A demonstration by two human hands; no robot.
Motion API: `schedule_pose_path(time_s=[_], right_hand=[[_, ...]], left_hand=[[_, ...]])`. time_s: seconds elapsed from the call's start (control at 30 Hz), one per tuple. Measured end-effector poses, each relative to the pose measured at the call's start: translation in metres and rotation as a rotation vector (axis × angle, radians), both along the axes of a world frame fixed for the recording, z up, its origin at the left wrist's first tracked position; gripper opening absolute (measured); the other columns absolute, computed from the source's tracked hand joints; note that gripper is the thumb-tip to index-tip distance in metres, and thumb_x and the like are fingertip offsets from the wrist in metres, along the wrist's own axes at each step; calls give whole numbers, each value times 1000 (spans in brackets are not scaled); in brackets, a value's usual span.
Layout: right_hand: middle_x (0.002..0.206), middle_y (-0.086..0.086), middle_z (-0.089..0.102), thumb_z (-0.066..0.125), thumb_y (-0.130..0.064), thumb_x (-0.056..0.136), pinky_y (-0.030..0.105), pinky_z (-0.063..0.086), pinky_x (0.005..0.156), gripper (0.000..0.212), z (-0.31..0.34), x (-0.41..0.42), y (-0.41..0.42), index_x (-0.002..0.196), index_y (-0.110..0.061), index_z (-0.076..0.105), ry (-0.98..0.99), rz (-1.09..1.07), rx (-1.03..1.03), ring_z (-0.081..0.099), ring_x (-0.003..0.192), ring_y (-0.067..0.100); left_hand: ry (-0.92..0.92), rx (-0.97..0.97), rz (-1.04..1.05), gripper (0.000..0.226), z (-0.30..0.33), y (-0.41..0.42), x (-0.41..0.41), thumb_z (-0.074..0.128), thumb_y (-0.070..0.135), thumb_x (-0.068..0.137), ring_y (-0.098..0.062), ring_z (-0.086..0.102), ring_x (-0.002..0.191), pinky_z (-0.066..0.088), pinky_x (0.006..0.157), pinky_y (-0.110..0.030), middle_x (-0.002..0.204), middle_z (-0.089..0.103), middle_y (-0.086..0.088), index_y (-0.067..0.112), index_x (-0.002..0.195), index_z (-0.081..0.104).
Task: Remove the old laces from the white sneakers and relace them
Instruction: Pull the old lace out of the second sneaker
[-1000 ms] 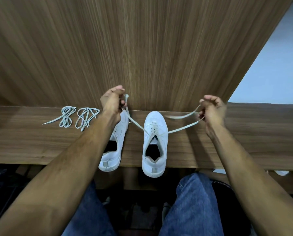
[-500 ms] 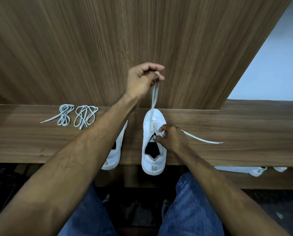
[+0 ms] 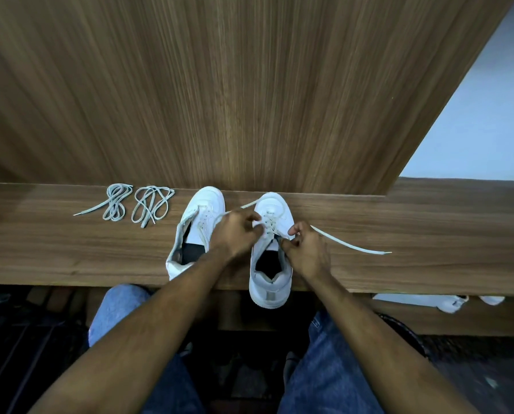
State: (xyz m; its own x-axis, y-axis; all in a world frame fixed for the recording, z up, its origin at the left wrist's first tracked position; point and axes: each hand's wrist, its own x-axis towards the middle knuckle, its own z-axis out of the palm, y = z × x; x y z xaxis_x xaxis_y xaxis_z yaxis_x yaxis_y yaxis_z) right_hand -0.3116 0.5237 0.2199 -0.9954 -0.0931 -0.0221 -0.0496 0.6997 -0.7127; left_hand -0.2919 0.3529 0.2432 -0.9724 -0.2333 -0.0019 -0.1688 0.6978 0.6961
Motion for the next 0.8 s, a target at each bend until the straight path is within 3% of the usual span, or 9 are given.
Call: schedule_pose_path(time_s=[0.1,0.2,0.3,0.37,0.47,0.53,0.63,0.8], right_hand=[[74,-9,60,65,-22,81,34,43,75,17,2,0,-1,92,-26,53,-14,15,15,61,87,24],[77,-4,65,65,-19,79,34,46,73,18,2,-2,1,91,-26,53,-37,-8,-7,61,82,23],[73,0,68,68,-19,75,42,54,70,19,-4,-3,4,78,-28,51,-88,-65,-158,64,68,21],[76,2,69,70,-22,72,50,57,64,20,-12,-5,7,73,-30,52,-137,-92,-282,65,61,21],[77,4,69,68,-28,66,55,57,60,17,-26,-11,9,72,-36,54,-148,-109,-358,67,63,25],[73,0,68,67,-29,67,51,57,65,18,-24,-10,7,72,-41,54,-106,-98,-317,67,65,24],[68,-5,65,67,-31,72,49,55,70,19,-22,-4,5,72,-44,54,-61,-92,-267,65,66,22],[71,-7,64,69,-26,79,39,53,74,11,-14,6,2,77,-26,58,-36,-119,-194,65,73,21]], left_hand=[[-37,-265,-185,35,-11,19,2,63,43,82,-20,63,102,49,87,-35,114,67,5,31,114,62],[-63,-376,-132,33,-18,31,3,56,36,86,-31,62,103,47,83,-36,115,67,-2,31,119,56],[-20,-291,-72,33,-22,29,3,53,24,88,-35,60,101,48,83,-39,111,68,-9,31,120,58],[20,-97,-19,33,-24,23,3,55,20,87,-31,63,101,50,87,-41,110,70,-6,33,115,64],[19,-13,-8,33,-23,18,0,55,17,86,-26,65,97,51,88,-39,107,71,-2,37,109,68],[-4,-196,-84,36,-21,23,-1,51,18,88,-28,63,100,50,85,-38,114,68,-1,38,116,64],[3,-515,-167,33,-17,33,1,46,21,91,-34,62,98,42,71,-36,121,59,-3,29,121,57],[-15,-655,-185,24,-5,45,-4,44,30,94,-38,62,98,36,66,-37,111,62,-11,17,113,50]])
